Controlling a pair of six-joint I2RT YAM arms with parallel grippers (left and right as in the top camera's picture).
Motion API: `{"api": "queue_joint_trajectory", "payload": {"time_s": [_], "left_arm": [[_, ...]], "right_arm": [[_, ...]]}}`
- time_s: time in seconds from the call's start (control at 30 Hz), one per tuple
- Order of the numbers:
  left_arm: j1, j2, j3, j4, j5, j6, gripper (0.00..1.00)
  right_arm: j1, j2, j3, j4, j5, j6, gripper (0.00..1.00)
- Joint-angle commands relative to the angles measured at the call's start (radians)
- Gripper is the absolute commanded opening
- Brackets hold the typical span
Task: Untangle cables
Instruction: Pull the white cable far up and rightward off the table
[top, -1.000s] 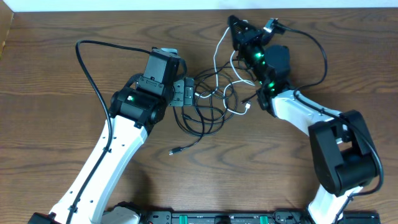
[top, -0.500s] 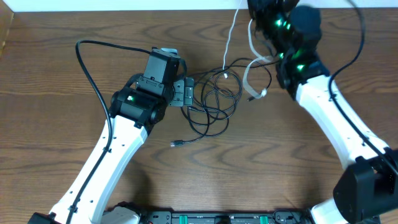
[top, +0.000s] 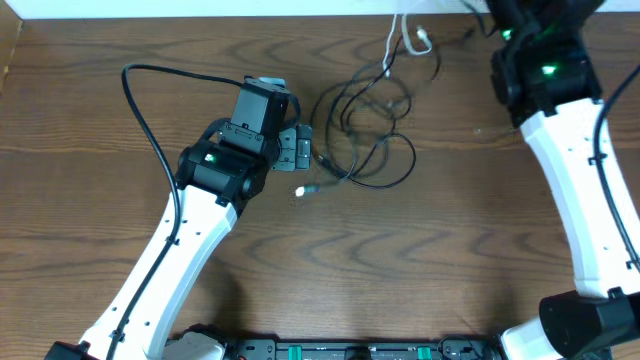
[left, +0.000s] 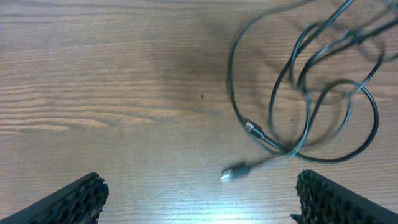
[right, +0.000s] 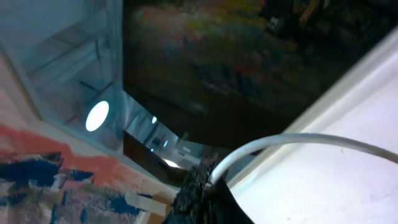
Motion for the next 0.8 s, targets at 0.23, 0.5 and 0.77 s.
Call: {"api": "queue_joint_trajectory", "payload": {"time_s": [0.23,0.5,0.77], "left_arm": [[0.002,0.008,0.001,-0.003,0.005,-0.003,0.98],[0.003,0.008,0.001,-0.002,0.005,-0.003,0.98],[0.003,0.008,0.001,-0.003,0.005,-0.003,0.98]], "right_arm": [[-0.004,-0.024,0.098,-0.214,0.005,-0.227,0.01],[0.018,0.021,0.097,-0.406,0.085,-0.24,0.01],[0.044,0.022,0.097,-0.321,0.082,-0.182,0.01]]}}
